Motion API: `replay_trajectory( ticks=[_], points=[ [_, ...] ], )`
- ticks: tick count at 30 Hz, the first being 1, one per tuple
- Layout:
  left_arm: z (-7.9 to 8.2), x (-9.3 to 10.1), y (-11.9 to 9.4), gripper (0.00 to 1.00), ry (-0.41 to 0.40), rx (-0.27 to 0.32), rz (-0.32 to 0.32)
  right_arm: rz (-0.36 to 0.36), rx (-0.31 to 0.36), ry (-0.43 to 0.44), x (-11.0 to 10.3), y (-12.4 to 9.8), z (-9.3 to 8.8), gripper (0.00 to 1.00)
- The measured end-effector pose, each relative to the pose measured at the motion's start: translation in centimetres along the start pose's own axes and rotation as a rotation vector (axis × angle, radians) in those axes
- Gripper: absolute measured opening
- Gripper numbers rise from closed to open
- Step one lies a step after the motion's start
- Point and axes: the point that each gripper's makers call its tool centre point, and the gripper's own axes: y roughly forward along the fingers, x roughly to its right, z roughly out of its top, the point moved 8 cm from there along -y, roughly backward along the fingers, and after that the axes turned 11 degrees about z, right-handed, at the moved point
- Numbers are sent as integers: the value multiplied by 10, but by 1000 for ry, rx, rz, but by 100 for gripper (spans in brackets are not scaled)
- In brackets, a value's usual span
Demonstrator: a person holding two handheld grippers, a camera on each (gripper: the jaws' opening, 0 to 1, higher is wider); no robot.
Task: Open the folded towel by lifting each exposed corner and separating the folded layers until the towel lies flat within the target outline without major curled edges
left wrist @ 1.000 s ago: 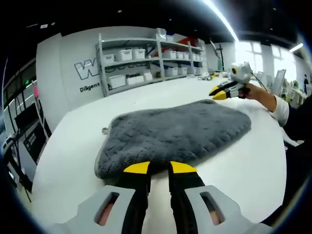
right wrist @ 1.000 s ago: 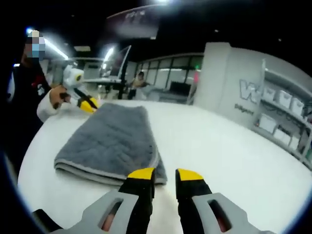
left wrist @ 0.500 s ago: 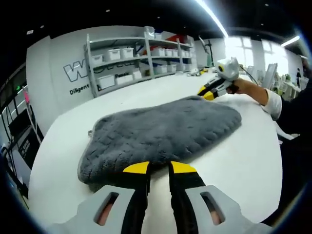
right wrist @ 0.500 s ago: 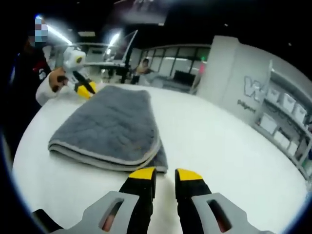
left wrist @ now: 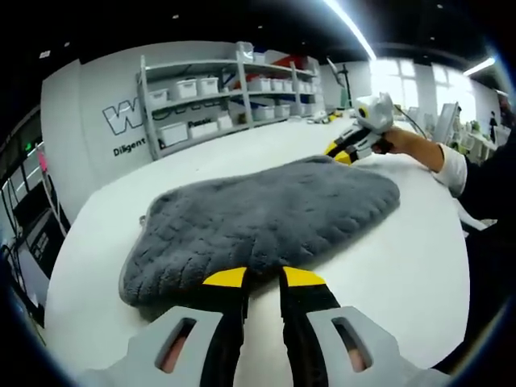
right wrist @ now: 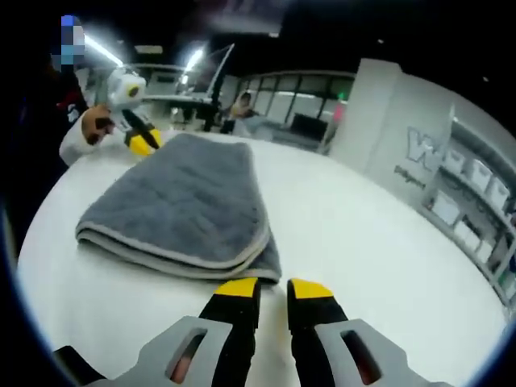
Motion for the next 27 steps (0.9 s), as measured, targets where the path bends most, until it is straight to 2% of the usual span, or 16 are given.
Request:
replay_trajectory(
  ticks=[7,9,11,20,27],
  points=[
    [-1,0,3,15,-1,-6,0,-2,36,11,4,3,1,10],
    [-1,0,4,15,-2,-7,-1,4,32,11,4,6,0,9],
    [-1,0,4,15,-5,-6,-2,25,32,11,2,7,1,2],
    [-2,-2,5,14,-18,1,-3,16,15,26,-2,2,1,1],
    [-2,-5,6,14,-18,1,17,51,16,44,-12,-4,2,1]
  ],
)
